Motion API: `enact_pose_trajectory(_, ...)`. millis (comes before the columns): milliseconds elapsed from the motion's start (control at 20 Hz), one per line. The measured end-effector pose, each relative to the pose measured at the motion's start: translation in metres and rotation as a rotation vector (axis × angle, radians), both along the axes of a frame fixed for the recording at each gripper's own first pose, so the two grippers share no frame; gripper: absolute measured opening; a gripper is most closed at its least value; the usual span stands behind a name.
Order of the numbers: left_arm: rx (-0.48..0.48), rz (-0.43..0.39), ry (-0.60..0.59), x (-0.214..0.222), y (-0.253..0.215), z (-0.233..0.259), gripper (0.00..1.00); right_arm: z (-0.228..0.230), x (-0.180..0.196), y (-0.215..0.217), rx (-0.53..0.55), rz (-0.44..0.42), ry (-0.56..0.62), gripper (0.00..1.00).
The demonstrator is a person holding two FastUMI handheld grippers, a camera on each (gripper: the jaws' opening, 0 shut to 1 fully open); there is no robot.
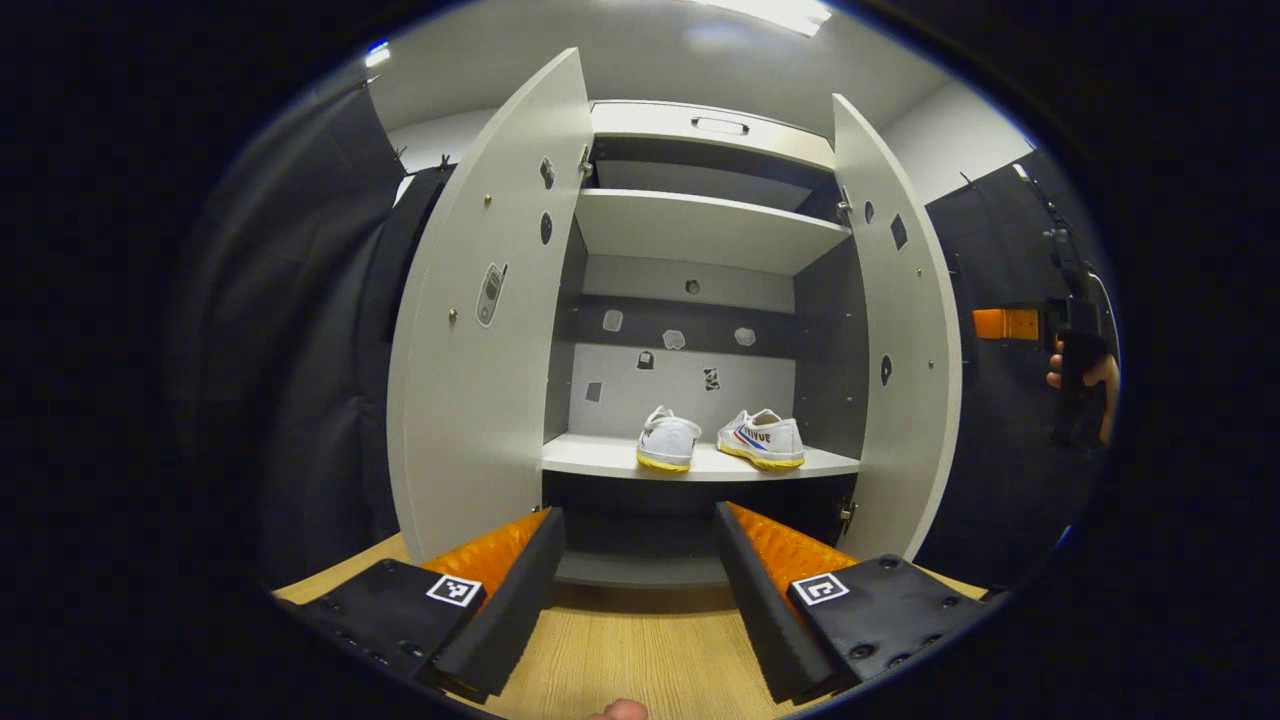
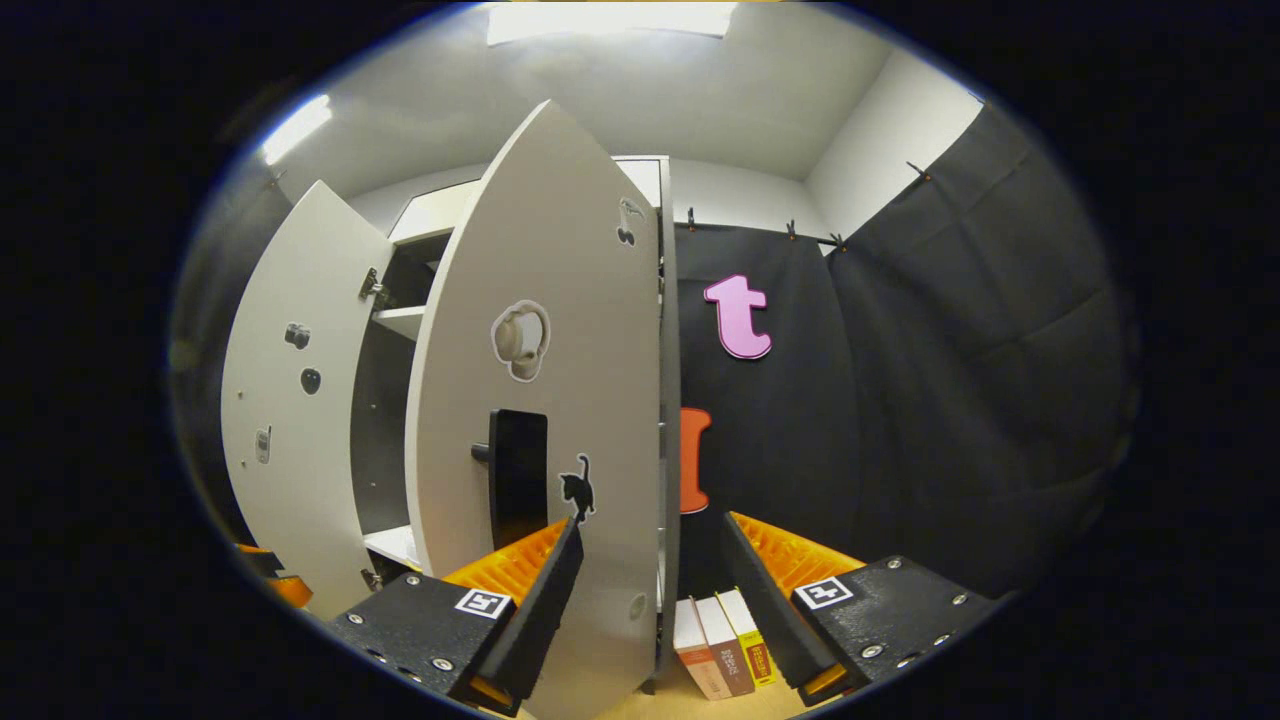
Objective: Grab one shoe with the right hand and put it into the shoe cabinet, grab the other shoe with the left hand and put it into the shoe cabinet; then close the right door with the right hand and the left door with the left hand.
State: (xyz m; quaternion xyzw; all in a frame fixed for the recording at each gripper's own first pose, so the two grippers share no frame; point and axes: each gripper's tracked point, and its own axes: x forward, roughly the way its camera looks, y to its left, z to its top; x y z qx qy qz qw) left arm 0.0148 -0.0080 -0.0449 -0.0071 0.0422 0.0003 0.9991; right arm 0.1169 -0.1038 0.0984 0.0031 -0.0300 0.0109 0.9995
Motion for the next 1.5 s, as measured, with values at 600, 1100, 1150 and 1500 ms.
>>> enact_pose_trajectory(600,0.012,0.044,0.001,-0.003,0.019,-0.001,0.97,-0.010,0.021,0.059,0.019,0.098,0.017,0.90)
enact_pose_trajectory(1100,0.011,0.042,0.006,0.001,0.023,-0.005,0.97,-0.025,0.062,0.094,0.018,0.108,0.037,0.90)
enact_pose_trajectory(1150,0.012,0.043,0.006,0.001,0.024,-0.006,0.97,-0.025,0.068,0.097,0.028,0.113,0.042,0.90)
enact_pose_trajectory(1500,0.011,0.053,0.015,0.002,0.029,-0.008,0.94,-0.025,0.094,0.119,0.003,0.108,0.062,0.89)
